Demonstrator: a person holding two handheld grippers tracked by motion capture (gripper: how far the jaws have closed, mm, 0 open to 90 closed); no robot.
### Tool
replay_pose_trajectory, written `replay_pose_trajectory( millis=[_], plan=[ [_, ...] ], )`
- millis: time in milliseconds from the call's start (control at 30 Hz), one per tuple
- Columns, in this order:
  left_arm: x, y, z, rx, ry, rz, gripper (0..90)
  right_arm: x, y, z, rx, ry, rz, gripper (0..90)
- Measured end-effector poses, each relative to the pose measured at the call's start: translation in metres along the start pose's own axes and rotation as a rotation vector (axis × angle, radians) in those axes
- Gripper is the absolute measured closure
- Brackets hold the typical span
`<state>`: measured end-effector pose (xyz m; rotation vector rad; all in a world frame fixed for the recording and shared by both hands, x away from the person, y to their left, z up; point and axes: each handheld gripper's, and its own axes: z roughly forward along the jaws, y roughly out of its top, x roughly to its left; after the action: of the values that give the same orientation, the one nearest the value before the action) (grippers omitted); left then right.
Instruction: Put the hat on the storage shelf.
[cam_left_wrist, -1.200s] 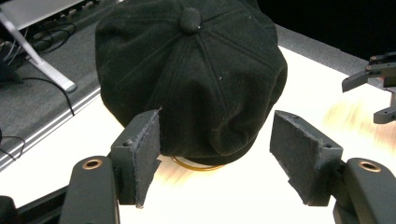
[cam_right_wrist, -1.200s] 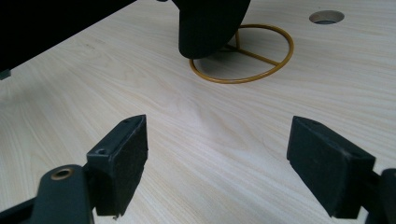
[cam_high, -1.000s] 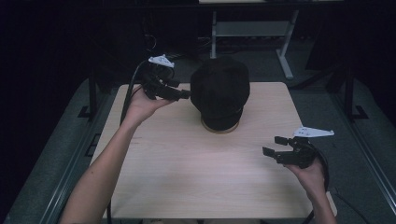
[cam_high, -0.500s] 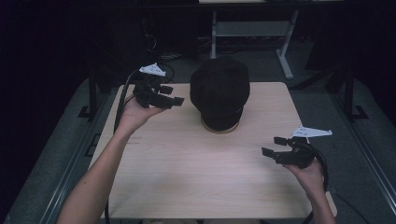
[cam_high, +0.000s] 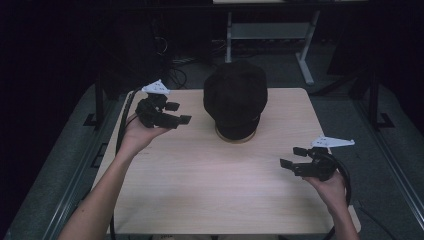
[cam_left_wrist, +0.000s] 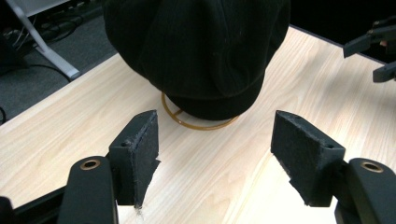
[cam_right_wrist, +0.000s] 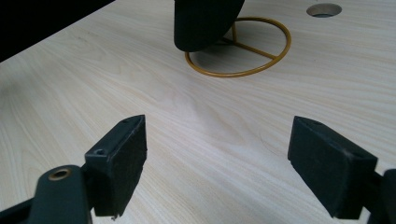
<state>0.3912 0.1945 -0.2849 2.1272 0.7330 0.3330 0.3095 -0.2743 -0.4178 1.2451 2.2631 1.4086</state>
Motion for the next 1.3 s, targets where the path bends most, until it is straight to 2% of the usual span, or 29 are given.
replay_pose_trajectory(
  millis=[300,600,633,733,767,967,1300],
  plan=[
    [-0.006,-0.025,-0.004,-0.018,0.020,-0.011,28.7,0.001,0.000,0.001,0.004,-0.005,-0.006,19.0],
    [-0.015,-0.050,-0.006,-0.034,0.015,-0.007,26.7,0.003,-0.001,0.002,0.016,-0.010,-0.009,18.5],
    [-0.017,-0.058,-0.006,-0.048,0.006,-0.022,26.7,0.003,-0.002,0.002,0.015,-0.010,-0.016,18.4],
    [-0.020,-0.066,-0.005,-0.047,0.008,-0.024,26.7,0.003,-0.004,0.002,0.020,-0.008,-0.010,18.4],
    [-0.021,-0.075,-0.003,-0.044,0.006,-0.031,26.7,0.003,-0.005,0.002,0.023,-0.009,-0.012,18.4],
    [-0.027,-0.099,-0.001,-0.040,-0.002,-0.047,26.3,0.006,-0.009,0.002,0.031,-0.017,-0.017,18.5],
    [-0.035,-0.123,-0.007,-0.040,0.013,-0.053,24.3,0.011,-0.018,0.001,0.054,-0.018,-0.020,18.5]
  ],
)
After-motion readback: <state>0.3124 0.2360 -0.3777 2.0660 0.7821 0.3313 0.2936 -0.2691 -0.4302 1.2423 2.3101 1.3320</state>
